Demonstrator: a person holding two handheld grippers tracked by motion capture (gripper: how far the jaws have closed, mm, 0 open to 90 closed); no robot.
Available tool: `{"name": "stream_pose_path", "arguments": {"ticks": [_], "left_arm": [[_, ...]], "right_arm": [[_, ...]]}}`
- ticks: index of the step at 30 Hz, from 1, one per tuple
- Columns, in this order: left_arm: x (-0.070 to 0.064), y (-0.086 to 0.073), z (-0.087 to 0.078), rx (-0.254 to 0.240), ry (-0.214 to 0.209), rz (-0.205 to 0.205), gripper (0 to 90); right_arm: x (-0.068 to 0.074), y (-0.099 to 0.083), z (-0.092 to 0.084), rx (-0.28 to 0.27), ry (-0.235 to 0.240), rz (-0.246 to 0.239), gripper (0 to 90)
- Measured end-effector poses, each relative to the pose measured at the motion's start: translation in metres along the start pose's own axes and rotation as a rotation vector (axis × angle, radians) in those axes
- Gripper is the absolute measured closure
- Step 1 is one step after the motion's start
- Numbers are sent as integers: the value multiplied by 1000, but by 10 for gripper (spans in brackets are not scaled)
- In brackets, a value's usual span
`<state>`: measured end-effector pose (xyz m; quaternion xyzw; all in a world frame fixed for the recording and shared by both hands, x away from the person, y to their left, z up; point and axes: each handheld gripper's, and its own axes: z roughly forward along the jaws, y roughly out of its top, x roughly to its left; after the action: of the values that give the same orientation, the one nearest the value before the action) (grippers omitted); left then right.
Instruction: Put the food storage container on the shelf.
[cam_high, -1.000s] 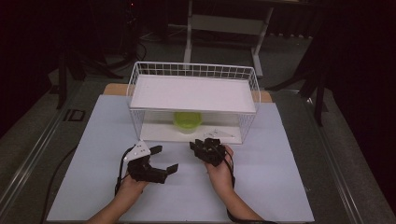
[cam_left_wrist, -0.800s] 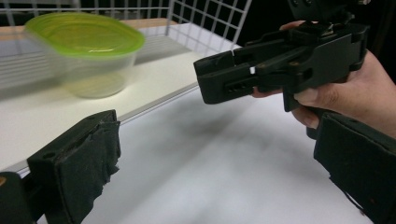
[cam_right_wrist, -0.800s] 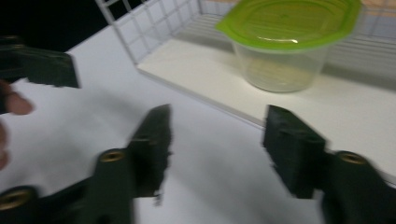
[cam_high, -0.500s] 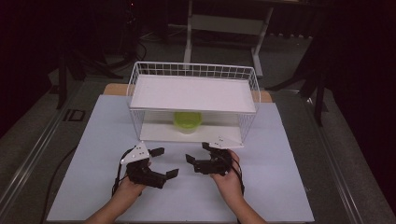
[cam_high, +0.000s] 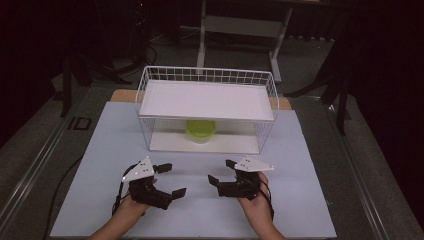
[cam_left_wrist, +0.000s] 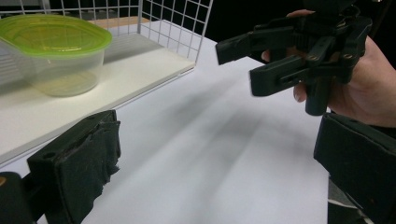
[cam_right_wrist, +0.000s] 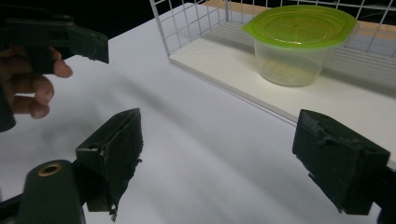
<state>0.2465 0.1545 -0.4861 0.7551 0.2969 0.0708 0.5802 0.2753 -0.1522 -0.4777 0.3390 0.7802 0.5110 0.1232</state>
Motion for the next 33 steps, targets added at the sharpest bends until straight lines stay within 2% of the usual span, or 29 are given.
{"name": "stream_pose_path", "arguments": {"ticks": [7,18,26,30,33], "left_arm": [[2,-3,-12,6,23,7,15],[5,-12,-44,-1,59,-10,15],[11,-20,-66,-25,85,-18,15],[13,-22,-72,-20,87,-34,15],[13,-24,-75,0,90,-26,15]], "right_arm": [[-1,-2,-19,-11,-7,-22,161],[-5,-8,-50,-45,-10,7,160],[-10,-17,-67,-41,-13,35,160],[-10,-19,-74,-40,-14,22,159],[-10,-22,-78,-37,-17,18,159]]}}
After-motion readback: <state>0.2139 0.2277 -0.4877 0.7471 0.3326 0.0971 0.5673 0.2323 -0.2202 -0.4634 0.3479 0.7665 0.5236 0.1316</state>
